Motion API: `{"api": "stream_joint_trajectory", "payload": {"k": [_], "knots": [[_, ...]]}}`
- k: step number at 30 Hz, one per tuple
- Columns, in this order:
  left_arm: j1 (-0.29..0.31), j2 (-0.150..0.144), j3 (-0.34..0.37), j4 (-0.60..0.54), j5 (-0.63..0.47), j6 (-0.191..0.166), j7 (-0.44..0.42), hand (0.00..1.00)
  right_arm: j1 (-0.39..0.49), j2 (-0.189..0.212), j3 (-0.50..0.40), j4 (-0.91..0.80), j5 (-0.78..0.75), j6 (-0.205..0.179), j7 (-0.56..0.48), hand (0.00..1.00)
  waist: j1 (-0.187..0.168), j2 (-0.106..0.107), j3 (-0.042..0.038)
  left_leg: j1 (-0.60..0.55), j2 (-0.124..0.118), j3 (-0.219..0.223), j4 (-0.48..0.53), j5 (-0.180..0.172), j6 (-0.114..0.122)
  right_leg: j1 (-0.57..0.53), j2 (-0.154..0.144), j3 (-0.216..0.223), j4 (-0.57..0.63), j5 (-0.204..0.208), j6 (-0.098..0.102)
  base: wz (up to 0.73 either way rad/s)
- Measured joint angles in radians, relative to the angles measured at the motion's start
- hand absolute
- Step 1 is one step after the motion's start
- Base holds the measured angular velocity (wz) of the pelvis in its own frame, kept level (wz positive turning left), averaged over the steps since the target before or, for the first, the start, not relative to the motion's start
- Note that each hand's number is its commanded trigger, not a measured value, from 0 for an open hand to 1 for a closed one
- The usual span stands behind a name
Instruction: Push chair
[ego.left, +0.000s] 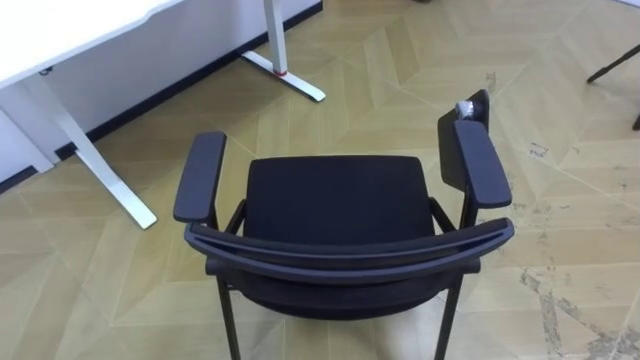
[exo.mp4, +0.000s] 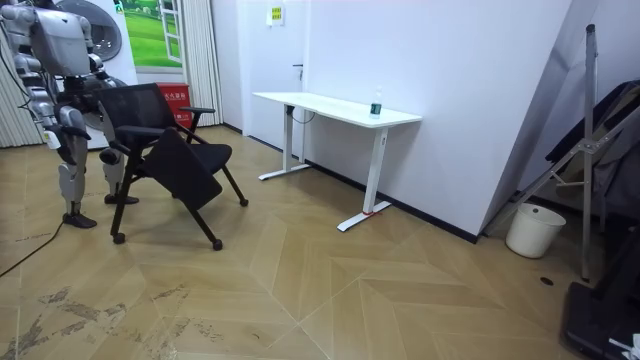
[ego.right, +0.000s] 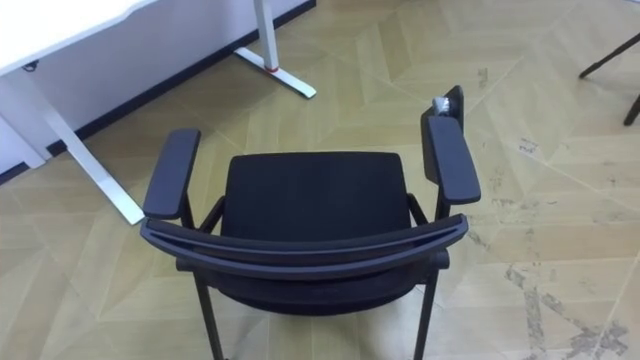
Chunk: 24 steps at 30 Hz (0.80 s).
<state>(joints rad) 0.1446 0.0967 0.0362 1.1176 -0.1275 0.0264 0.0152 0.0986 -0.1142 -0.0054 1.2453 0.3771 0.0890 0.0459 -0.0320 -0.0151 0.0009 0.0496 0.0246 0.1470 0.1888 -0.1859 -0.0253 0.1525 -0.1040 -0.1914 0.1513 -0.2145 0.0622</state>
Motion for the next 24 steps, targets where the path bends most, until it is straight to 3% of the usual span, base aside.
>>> {"api": "stream_joint_trajectory", "payload": {"k": [10, 16, 19, 24], "knots": [[0.003, -0.002, 0.003, 0.0, -0.039, 0.012, 0.022, 0.0, 0.001, 0.0, -0.012, -0.001, -0.001, 0.017, -0.001, 0.0, 0.002, -0.002, 0.0006, 0.003, 0.0, 0.001, 0.008, 0.0, 0.0, 0.006, 0.0, -0.001, 0.0, 0.0, 0.0, 0.0], [0.01, -0.002, 0.065, 0.0, -0.027, 0.019, 0.066, 0.0, 0.0, -0.001, -0.04, -0.006, -0.018, 0.021, -0.008, 0.0, 0.004, 0.006, 0.0037, 0.01, 0.0, 0.002, 0.01, 0.0, 0.0, 0.014, 0.0, 0.0, 0.002, 0.0, 0.0, 0.0], [0.02, 0.001, 0.088, -0.003, 0.002, 0.019, 0.114, 0.0, 0.003, -0.007, -0.07, -0.009, -0.032, 0.017, -0.017, 0.0, 0.0, 0.009, 0.0035, 0.017, 0.0, 0.0, 0.008, 0.0, 0.0, 0.022, 0.0, -0.002, 0.001, 0.0, 0.0, 0.01], [0.013, 0.02, 0.139, -0.023, 0.168, 0.018, 0.217, 0.0, 0.005, -0.018, -0.107, -0.006, -0.089, -0.006, -0.056, 0.0, -0.014, 0.018, 0.0045, 0.013, 0.0, -0.01, 0.011, 0.0, 0.0, 0.024, 0.0, -0.006, 0.002, 0.0, 0.0, 0.05]]}}
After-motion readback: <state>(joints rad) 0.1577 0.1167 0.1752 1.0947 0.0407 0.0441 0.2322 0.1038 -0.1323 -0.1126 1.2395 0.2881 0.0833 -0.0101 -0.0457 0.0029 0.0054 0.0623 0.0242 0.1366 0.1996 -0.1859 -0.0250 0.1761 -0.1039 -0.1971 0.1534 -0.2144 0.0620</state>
